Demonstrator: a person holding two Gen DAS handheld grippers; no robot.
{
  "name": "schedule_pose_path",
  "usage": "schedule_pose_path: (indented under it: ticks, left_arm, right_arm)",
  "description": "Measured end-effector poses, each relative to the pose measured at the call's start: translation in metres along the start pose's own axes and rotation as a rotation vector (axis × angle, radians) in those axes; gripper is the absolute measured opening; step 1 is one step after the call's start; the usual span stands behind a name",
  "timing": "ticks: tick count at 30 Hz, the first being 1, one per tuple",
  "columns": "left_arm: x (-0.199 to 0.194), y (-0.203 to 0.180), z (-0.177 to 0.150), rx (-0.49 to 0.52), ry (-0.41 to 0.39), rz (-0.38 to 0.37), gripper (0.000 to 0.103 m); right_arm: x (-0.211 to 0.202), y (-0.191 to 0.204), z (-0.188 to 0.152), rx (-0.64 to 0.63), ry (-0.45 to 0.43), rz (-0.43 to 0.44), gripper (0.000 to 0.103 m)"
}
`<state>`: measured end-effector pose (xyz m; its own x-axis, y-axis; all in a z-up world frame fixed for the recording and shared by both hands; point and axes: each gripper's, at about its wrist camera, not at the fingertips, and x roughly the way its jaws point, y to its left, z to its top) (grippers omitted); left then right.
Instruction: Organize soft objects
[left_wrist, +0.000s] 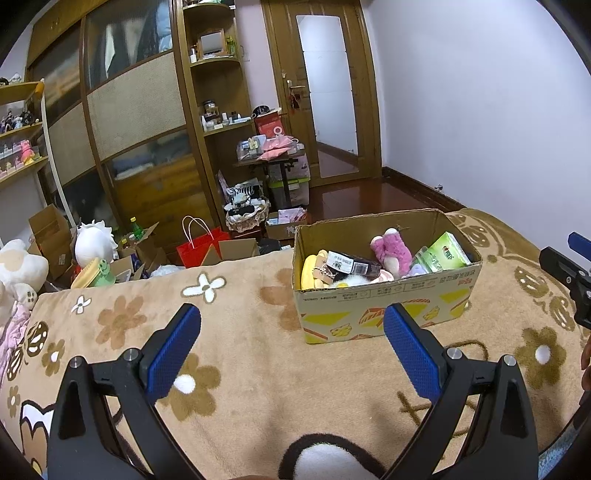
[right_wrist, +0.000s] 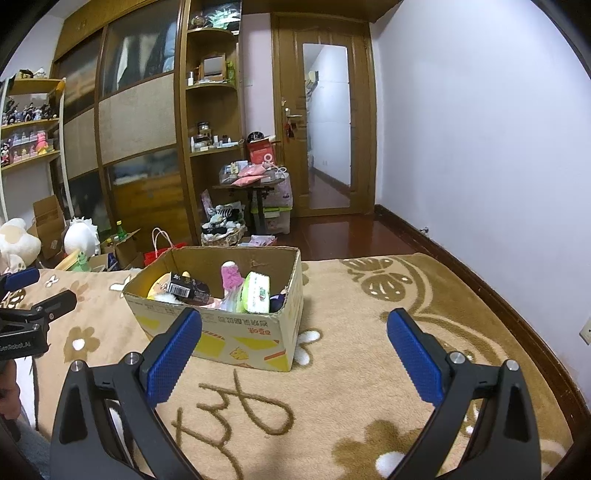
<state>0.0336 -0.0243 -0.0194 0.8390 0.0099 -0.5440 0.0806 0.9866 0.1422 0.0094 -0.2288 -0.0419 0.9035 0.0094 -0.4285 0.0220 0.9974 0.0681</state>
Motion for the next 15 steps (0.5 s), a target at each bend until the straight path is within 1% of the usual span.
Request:
schedule_pose_path:
  ticks: [15]
  left_arm:
    - [0.0011, 0.0013, 0.0004, 0.004, -0.002, 0.007, 0.099]
  right_arm:
    - [0.0011, -0.0003, -0.0009, -0.005, 0.004, 0.001, 0.103]
